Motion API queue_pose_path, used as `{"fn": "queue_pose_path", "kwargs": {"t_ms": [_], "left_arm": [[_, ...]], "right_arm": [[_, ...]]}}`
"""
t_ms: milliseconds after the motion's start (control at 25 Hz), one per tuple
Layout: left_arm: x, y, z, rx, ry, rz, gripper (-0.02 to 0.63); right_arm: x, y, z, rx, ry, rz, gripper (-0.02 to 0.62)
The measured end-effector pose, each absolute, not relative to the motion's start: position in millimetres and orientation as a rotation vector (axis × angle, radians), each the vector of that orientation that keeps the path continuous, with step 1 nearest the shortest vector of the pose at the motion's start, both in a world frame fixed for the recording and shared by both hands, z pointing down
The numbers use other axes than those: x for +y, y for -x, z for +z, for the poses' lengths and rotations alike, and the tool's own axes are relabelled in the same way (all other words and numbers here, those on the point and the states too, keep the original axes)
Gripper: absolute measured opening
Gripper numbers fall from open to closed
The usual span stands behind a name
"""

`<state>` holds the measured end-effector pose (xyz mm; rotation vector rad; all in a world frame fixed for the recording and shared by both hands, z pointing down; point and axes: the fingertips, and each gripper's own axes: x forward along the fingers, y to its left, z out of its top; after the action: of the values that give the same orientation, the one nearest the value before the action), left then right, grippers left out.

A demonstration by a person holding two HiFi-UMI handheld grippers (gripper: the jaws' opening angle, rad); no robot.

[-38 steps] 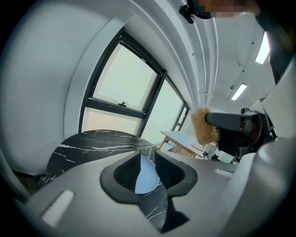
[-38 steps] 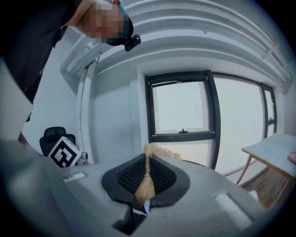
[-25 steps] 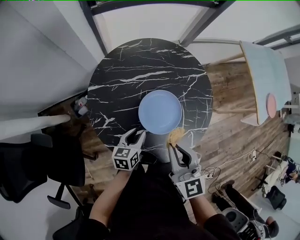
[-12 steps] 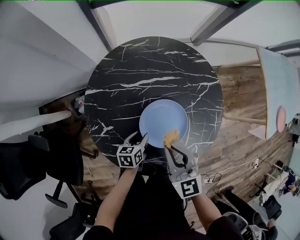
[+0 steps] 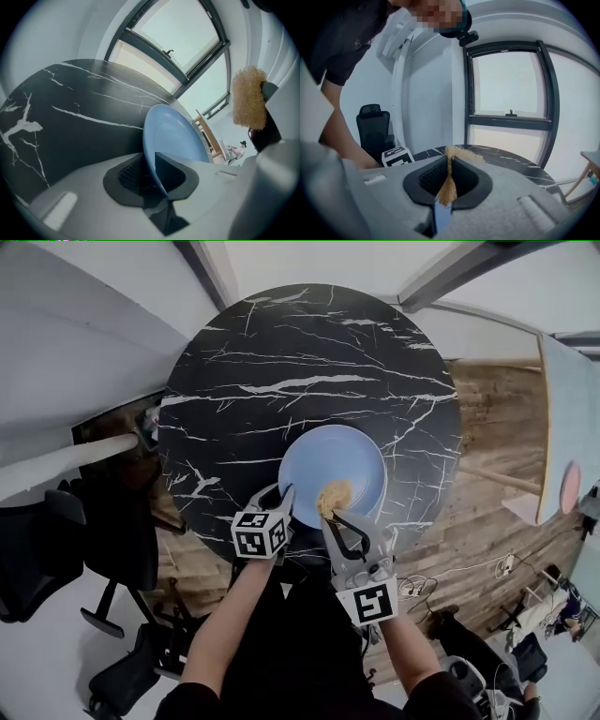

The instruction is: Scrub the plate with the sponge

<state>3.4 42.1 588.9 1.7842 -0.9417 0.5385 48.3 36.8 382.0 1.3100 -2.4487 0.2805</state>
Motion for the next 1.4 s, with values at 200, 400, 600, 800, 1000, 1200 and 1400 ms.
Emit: {"fn": "queue_pose_path", "kwargs": {"t_ms": [200,400,600,800,1000,1200,1400], "left_arm": [[47,4,591,-0.95,-1.747,0.551,0.054],[69,29,591,-0.951,-1.683,0.553,0.036],[84,32,588,-0.886,-1.732,0.601,0.163],[79,36,592,-0.922,-1.712,0.59,0.04],[75,33,592,-0.901,-1.721,0.568,0.032],[75,32,592,-0.887,-1.73,0.563,0.025],[77,31,592,-0.872,-1.747,0.591,0.025]], "right_arm": [[38,-43,419,-2.417,-1.2,0.331,0.025],[51,-31,469,-2.331,-0.981,0.272,0.025],[64,0,499,-2.346,-0.795,0.253,0.025],[73,31,517,-2.391,-0.641,0.325,0.025],[78,40,538,-2.379,-0.517,0.372,0.025],[70,39,562,-2.339,-0.485,0.416,0.025],[63,40,570,-2.311,-0.489,0.382,0.023]]}}
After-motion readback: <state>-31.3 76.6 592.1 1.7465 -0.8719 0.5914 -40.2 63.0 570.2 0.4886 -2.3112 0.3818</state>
